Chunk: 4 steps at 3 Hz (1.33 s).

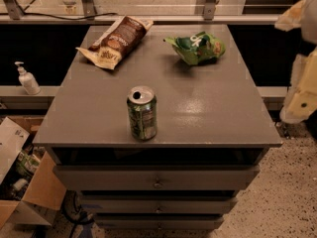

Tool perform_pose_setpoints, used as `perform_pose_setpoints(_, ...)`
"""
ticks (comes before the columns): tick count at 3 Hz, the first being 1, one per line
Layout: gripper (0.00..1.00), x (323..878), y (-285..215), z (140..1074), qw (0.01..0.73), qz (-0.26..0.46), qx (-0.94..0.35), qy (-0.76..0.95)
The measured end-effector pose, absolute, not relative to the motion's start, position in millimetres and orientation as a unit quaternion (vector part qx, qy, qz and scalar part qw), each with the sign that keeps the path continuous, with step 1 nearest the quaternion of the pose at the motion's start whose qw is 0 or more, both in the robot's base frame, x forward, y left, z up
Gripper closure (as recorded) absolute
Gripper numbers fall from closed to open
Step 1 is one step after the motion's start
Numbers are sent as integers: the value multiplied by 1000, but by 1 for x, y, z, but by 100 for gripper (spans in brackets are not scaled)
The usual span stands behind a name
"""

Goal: Move green rice chip bag near green can

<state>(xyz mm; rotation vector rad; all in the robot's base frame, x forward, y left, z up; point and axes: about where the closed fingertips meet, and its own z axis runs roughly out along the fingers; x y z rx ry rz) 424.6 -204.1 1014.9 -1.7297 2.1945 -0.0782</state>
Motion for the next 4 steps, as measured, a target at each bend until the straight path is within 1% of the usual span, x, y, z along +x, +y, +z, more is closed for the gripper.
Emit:
perform_pose_setpoints(1, 0, 436, -173, 1067, 204, -26, -621, 756)
perform_pose_setpoints(2, 0, 445, -160, 1094, 250, -42, -621, 741)
perform_pose_setpoints(4, 0, 446, -155, 1094, 280, -64, -619, 731)
